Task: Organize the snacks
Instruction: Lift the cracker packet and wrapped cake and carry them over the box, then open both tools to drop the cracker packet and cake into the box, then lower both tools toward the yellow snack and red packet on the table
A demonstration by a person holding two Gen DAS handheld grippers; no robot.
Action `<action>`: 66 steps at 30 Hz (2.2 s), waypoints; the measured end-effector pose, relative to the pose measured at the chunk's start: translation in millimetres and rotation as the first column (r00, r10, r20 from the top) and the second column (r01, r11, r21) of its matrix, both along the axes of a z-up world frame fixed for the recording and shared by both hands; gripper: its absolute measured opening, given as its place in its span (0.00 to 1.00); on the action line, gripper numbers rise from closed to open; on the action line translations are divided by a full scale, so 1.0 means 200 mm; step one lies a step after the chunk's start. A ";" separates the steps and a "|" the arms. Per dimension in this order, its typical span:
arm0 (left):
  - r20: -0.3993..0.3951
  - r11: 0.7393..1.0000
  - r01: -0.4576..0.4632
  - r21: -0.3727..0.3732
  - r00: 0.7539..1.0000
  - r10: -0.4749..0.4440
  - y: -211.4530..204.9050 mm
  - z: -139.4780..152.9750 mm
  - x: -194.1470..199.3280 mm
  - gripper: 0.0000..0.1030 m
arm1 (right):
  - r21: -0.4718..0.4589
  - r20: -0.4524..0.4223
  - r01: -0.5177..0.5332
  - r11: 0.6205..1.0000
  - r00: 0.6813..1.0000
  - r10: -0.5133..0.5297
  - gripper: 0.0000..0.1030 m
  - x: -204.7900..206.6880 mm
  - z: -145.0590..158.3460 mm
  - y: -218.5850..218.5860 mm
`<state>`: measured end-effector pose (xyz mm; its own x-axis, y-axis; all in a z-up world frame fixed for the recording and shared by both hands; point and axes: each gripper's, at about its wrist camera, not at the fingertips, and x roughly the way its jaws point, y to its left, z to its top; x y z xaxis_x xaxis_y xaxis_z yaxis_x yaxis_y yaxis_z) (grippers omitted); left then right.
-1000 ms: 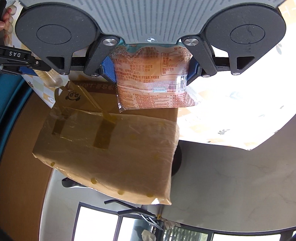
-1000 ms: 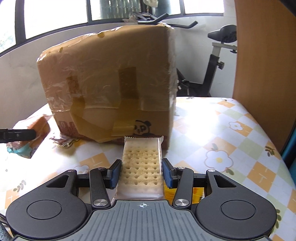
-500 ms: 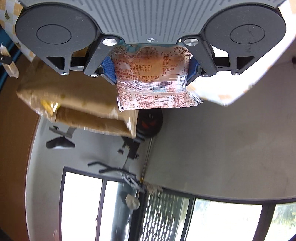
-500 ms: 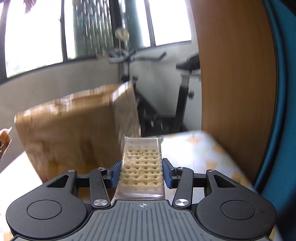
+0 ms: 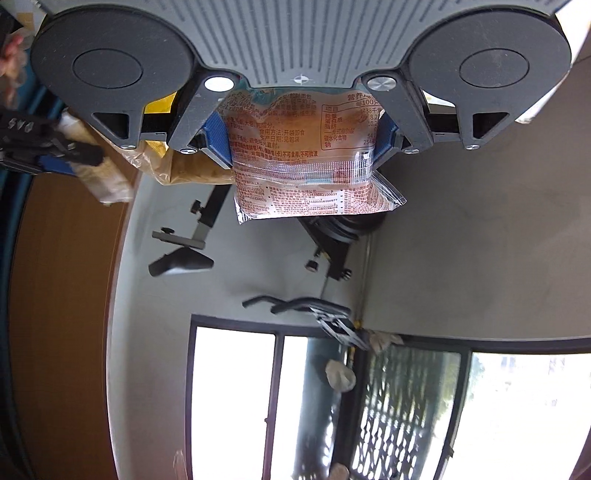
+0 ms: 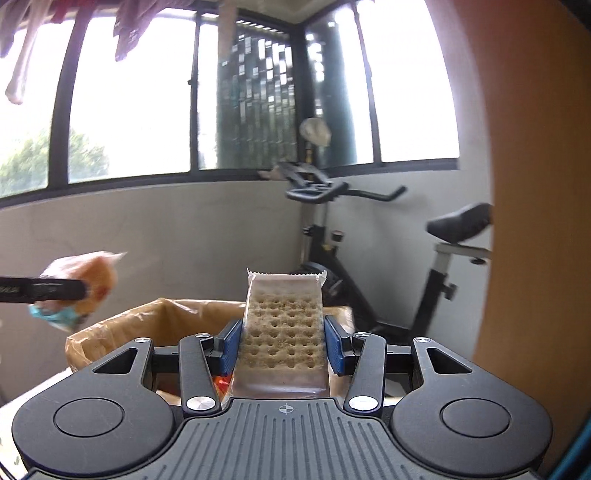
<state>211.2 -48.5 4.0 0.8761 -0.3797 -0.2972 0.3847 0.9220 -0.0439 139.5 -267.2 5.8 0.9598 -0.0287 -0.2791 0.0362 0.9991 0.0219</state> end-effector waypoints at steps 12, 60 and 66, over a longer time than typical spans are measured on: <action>-0.138 0.998 0.006 0.066 0.990 0.003 -0.04 -0.16 0.26 0.77 | -0.066 -0.148 -0.072 0.995 0.987 0.061 0.46 0.41 -0.12 0.25; -0.393 0.995 -0.097 0.002 0.915 0.090 0.39 -0.69 -0.35 0.79 | -0.119 -0.604 -0.308 0.944 0.777 0.177 0.67 -0.45 -0.88 0.08; -0.410 0.995 -0.096 0.004 0.908 0.090 0.39 -0.72 -0.36 0.79 | -0.080 -0.627 -0.386 0.919 0.736 0.255 0.61 -0.41 -0.90 0.01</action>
<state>138.8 29.4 -139.2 0.7107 -0.3100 -0.6315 0.2423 0.9506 -0.1939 57.7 -264.5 -174.0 0.5624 0.1340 -0.8159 -0.3465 0.9341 -0.0854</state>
